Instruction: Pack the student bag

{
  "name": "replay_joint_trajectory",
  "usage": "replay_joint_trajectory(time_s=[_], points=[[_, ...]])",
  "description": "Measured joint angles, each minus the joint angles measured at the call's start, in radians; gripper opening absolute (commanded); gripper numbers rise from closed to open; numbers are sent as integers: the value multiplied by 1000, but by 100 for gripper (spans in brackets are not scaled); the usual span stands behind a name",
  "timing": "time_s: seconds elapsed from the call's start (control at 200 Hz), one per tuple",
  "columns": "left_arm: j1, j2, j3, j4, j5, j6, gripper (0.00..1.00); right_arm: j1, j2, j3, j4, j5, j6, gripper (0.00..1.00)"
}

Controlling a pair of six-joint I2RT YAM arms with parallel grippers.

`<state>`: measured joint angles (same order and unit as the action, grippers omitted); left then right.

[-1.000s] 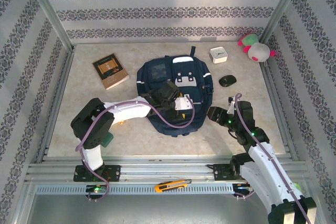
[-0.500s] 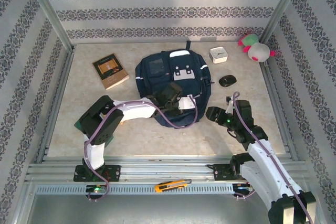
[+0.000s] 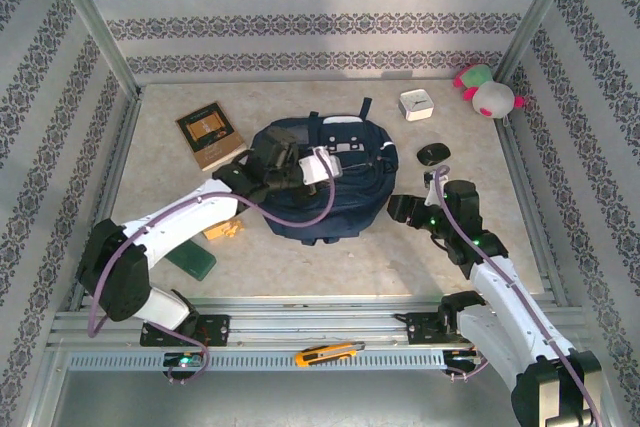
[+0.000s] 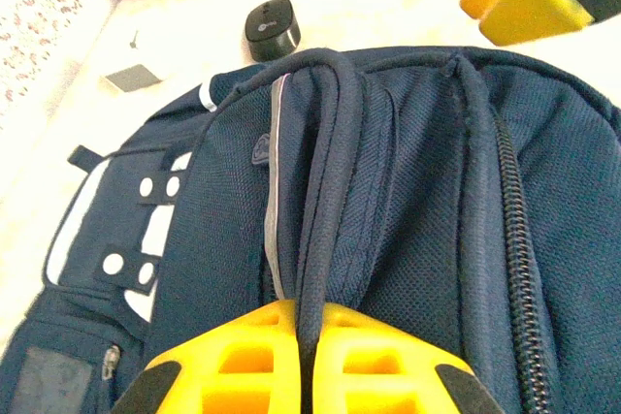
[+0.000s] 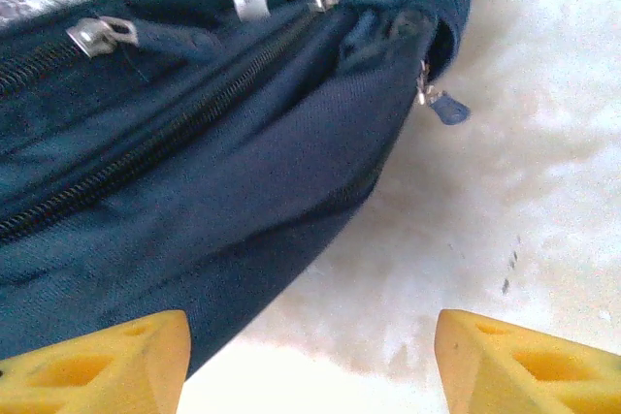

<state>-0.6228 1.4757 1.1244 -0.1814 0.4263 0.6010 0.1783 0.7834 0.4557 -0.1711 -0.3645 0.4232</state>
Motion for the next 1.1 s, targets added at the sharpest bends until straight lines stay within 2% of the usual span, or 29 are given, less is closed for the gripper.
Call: replay_joint_trajectory(time_s=[0.28, 0.625, 0.889, 1.099], points=[[102, -3, 24, -118, 175, -3, 0, 0, 82, -41, 217, -61, -37, 67], [227, -7, 82, -167, 323, -4, 0, -19, 254, -46, 303, 32, -28, 70], [309, -7, 152, -217, 421, -4, 0, 20, 465, -40, 461, 54, -13, 71], [343, -3, 193, -254, 477, -4, 0, 73, 669, 40, 550, 26, -89, 70]])
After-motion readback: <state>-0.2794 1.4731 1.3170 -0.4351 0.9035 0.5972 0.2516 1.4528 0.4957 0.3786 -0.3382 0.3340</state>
